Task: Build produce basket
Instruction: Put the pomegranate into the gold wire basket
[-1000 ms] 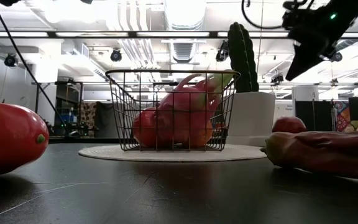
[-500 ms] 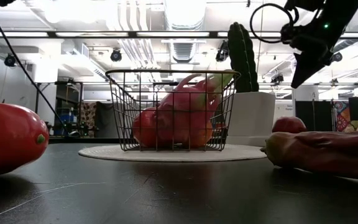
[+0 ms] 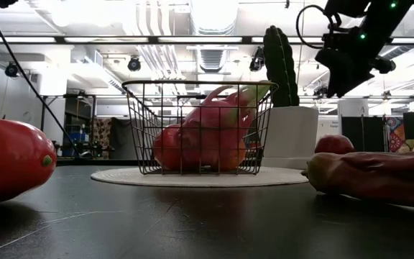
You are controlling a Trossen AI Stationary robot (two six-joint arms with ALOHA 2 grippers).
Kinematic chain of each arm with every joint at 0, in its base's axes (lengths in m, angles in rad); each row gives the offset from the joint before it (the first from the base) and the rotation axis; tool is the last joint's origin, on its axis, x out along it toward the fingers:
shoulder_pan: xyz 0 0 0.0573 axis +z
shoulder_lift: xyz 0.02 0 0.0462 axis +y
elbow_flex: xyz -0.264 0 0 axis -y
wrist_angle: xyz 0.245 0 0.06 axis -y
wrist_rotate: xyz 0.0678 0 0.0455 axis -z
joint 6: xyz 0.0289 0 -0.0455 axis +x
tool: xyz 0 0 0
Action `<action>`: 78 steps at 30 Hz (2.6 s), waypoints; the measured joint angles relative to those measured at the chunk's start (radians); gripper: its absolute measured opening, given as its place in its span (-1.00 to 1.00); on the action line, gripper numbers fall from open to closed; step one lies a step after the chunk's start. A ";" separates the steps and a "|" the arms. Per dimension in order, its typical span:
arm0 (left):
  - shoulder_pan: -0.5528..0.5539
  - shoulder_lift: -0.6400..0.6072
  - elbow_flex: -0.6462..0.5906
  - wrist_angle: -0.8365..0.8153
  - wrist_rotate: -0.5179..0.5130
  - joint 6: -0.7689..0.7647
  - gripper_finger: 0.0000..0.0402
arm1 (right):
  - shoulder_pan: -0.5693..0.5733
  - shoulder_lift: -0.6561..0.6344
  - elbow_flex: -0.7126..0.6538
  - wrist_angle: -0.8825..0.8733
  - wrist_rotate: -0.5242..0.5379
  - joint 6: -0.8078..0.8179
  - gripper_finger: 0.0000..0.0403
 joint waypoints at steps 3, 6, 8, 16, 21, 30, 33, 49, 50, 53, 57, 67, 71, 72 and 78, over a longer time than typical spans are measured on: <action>0.000 0.002 0.000 0.000 0.000 0.004 -0.95 | 0.000 0.001 0.000 0.004 0.001 -0.018 -0.14; 0.000 0.001 0.000 0.001 0.000 0.005 -0.95 | -0.005 0.013 0.000 -0.027 -0.002 -0.009 -0.13; 0.000 0.001 0.000 0.000 0.000 0.005 -0.95 | -0.025 0.023 0.000 -0.060 -0.031 0.027 -0.10; 0.000 0.001 0.000 0.000 0.000 0.006 -0.95 | -0.106 0.055 -0.012 -0.104 -0.166 0.071 0.31; 0.000 0.002 0.000 0.000 0.000 0.006 -0.95 | -0.114 0.083 -0.019 -0.097 -0.167 0.040 0.52; 0.000 0.001 0.000 0.000 0.000 0.005 -0.95 | -0.114 0.167 -0.067 0.038 -0.176 -0.032 0.53; 0.000 0.001 0.000 0.000 0.000 0.005 -0.95 | -0.114 0.198 -0.076 0.091 -0.175 -0.067 0.52; 0.000 0.001 0.000 0.000 0.001 0.005 -0.95 | -0.117 0.329 -0.081 0.147 -0.121 -0.093 0.51; 0.000 0.001 0.000 0.000 0.001 0.005 -0.95 | -0.117 0.335 -0.081 0.150 -0.118 -0.093 0.51; 0.000 0.001 0.000 0.000 0.001 0.005 -0.95 | -0.117 0.352 -0.081 0.150 -0.116 -0.090 0.51; 0.000 0.001 0.000 0.000 0.001 0.005 -0.95 | -0.117 0.365 -0.081 0.149 -0.113 -0.090 0.50; 0.000 0.001 0.000 0.001 0.001 0.005 -0.95 | -0.117 0.364 -0.081 0.123 -0.118 -0.090 0.23; 0.000 0.001 0.000 0.001 0.001 0.005 -0.95 | -0.118 0.364 -0.081 0.084 -0.129 -0.088 0.05; 0.000 0.001 0.000 0.001 0.001 0.006 -0.95 | -0.117 0.365 -0.080 0.064 -0.135 -0.087 0.01; 0.000 0.001 0.000 0.001 0.001 0.007 -0.95 | -0.117 0.341 -0.061 -0.050 -0.195 -0.063 -0.25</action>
